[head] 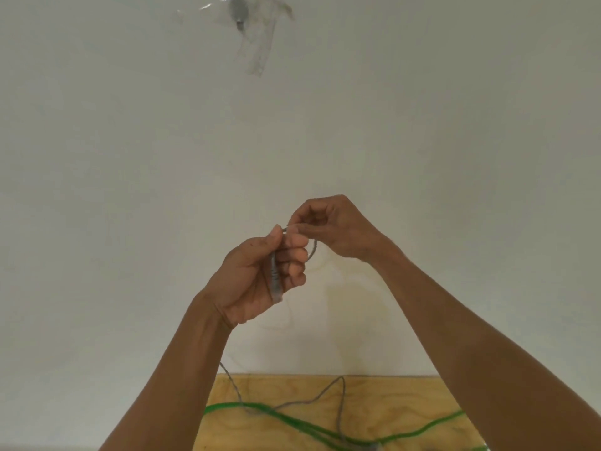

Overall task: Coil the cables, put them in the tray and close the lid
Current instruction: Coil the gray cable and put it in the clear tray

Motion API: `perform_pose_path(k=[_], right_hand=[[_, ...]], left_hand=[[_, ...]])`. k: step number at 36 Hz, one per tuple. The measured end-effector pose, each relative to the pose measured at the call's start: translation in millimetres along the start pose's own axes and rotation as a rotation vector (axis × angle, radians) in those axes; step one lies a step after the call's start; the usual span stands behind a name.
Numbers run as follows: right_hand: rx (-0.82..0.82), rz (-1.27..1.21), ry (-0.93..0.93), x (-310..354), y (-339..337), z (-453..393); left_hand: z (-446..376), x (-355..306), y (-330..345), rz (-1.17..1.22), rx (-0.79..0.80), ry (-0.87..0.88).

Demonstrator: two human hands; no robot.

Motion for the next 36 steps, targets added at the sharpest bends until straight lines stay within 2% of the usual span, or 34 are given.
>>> perform_pose_path(k=[4, 6, 12, 17, 22, 28, 32, 36], right_hand=[[-0.005, -0.220, 0.138, -20.7, 18.6, 13.7], [-0.019, -0.249, 0.188, -31.1, 28.0, 24.3], [-0.074, -0.109, 0.235, -47.4, 43.6, 45.8], [0.003, -0.036, 0.251, -45.6, 51.3, 61.5], [0.030, -0.002, 0.248, -41.2, 51.6, 67.4], [-0.002, 0.119, 0.253, -38.5, 38.1, 68.1], [0.062, 0.183, 0.249, -35.9, 28.7, 72.1], [0.090, 0.280, 0.174, -20.6, 13.3, 64.9]], left_hand=[[-6.5, -0.3, 10.1, 0.049, -0.009, 0.090], [-11.5, -2.0, 9.9, 0.044, -0.057, 0.131], [-15.6, -6.8, -3.2, -0.073, -0.080, 0.159], [-21.8, -15.3, -8.6, -0.029, -0.141, 0.247], [-25.9, -20.8, -10.6, -0.124, -0.192, 0.315], [-28.3, -20.1, -12.7, -0.179, -0.202, 0.388], [-27.5, -22.3, -16.2, -0.374, -0.201, 0.446], [-28.4, -23.0, -20.2, -0.758, -0.298, 0.524]])
Point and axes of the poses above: each hand's wrist, its own z-axis away from the middle knuckle, its own y-axis out of the palm, x = y × z, the point moved 6 cm from there along -z, towards the middle knuckle, and after that the axes turned 11 degrees about -x, right-handed, at the moved point
